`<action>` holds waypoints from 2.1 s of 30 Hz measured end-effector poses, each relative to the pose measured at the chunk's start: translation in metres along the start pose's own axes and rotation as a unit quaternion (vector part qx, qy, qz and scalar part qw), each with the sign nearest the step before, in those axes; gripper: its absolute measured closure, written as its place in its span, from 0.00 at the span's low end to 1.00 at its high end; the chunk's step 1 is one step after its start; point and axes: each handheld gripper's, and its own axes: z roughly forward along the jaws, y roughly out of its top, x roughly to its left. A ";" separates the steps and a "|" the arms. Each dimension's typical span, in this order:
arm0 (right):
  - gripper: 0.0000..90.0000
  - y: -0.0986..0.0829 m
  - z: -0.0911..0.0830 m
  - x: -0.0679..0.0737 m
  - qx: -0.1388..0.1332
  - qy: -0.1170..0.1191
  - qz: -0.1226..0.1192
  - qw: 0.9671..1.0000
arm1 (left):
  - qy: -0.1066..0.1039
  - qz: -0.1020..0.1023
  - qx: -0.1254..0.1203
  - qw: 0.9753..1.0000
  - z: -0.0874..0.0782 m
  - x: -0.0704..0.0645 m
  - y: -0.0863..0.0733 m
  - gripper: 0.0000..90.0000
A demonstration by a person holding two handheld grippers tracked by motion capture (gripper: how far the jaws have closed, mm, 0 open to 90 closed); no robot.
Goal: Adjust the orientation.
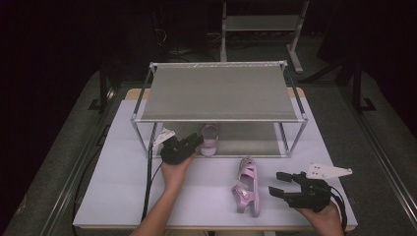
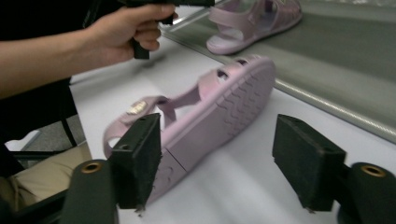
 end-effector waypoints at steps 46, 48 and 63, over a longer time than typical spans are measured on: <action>0.83 0.000 0.011 0.017 0.072 -0.016 -0.005 0.997 | -0.061 0.043 0.020 0.997 -0.091 -0.012 -0.012 0.56; 0.82 -0.005 0.008 0.013 0.072 -0.021 0.004 0.997 | -0.060 0.045 0.023 0.997 -0.093 -0.011 -0.012 0.56; 0.65 -0.022 -0.012 -0.006 0.055 -0.064 0.059 0.995 | -0.057 0.056 0.024 0.997 -0.108 -0.007 -0.013 0.55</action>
